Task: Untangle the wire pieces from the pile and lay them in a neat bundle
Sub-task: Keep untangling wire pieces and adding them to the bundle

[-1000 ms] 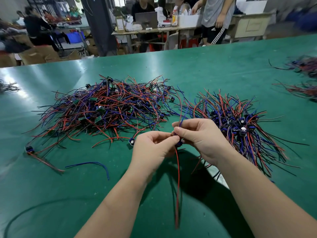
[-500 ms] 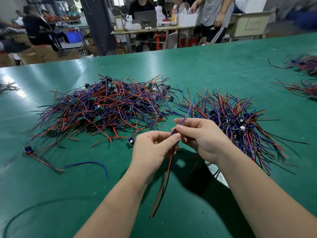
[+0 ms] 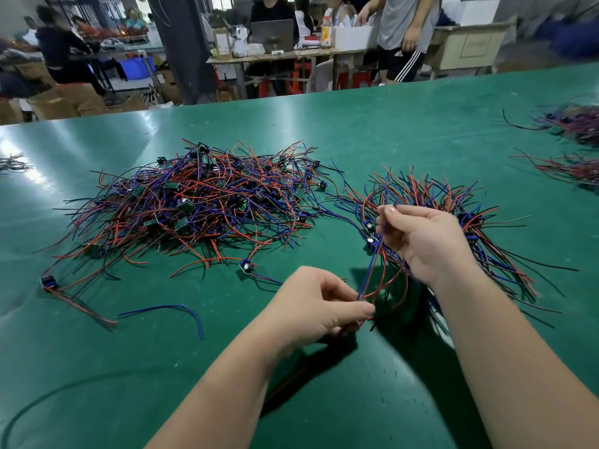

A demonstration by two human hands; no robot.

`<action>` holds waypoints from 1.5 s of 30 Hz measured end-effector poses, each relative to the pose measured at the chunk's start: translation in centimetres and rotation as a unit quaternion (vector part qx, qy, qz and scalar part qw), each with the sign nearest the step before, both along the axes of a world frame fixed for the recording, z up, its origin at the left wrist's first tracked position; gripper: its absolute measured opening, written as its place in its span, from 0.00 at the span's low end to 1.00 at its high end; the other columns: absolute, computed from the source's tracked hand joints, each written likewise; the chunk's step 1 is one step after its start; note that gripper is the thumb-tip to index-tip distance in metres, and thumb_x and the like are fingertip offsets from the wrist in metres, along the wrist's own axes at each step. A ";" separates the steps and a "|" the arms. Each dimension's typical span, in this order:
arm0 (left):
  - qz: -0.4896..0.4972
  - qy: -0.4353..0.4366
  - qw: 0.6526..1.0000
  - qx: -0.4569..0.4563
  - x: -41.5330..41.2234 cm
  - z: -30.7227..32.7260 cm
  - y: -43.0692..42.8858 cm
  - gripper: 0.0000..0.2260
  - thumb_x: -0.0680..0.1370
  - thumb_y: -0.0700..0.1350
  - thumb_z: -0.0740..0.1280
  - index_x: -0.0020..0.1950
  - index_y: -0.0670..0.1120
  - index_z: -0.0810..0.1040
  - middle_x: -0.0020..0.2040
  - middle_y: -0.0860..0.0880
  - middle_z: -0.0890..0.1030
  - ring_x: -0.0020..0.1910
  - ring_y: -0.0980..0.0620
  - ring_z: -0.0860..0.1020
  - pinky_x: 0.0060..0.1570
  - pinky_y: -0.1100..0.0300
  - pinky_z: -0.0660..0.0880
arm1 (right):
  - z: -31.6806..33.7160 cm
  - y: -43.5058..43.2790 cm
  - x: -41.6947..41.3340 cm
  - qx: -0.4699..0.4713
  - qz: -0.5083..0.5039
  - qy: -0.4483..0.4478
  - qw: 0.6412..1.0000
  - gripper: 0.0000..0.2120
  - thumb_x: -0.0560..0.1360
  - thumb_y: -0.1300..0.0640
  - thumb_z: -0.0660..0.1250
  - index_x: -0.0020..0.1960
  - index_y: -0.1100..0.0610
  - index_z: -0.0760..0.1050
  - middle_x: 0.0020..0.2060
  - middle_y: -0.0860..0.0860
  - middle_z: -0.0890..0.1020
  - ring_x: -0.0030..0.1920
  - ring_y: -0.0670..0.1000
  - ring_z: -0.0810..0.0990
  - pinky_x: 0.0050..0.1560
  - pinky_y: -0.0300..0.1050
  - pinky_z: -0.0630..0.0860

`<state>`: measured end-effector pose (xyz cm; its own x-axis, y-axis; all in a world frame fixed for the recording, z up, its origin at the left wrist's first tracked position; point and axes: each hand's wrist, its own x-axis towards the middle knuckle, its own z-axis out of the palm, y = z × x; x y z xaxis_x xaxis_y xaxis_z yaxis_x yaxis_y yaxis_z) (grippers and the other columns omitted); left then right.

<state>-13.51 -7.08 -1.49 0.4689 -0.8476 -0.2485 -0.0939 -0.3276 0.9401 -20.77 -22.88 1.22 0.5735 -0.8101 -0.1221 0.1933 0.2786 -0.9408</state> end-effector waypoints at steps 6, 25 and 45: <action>0.036 -0.051 0.998 0.011 1.0 -0.4 0.1 0.09 0.68 0.46 0.78 0.38 0.45 0.80 0.33 0.46 0.83 0.31 0.51 0.75 0.34 0.61 0.74 | 0.1 0.1 0.2 -0.005 -0.061 -0.026 0.998 0.10 0.77 0.64 0.65 0.36 0.64 0.75 0.21 0.52 0.77 0.24 0.49 0.80 0.24 0.36 0.75; 0.227 0.115 0.950 -0.181 2.6 0.1 -0.1 0.10 0.74 0.42 0.70 0.33 0.42 0.82 0.30 0.45 0.82 0.28 0.54 0.80 0.28 0.64 0.77 | -1.2 4.1 1.3 -0.424 0.123 0.141 0.886 0.05 0.69 0.56 0.76 0.45 0.54 0.85 0.37 0.47 0.85 0.40 0.47 0.83 0.47 0.47 0.79; 0.265 -0.469 0.803 0.254 7.7 -1.0 2.9 0.14 0.76 0.56 0.65 0.58 0.52 0.79 0.54 0.46 0.78 0.55 0.43 0.75 0.55 0.52 0.70 | 0.9 -1.4 -2.0 -0.524 -0.137 0.390 0.745 0.11 0.72 0.57 0.70 0.50 0.64 0.83 0.46 0.61 0.83 0.52 0.60 0.78 0.52 0.45 0.68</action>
<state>-5.83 -4.16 -2.52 0.9138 -0.3670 0.1742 -0.4027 -0.8748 0.2694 -22.77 -24.25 2.15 0.4555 -0.7686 0.4492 -0.6111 -0.6369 -0.4700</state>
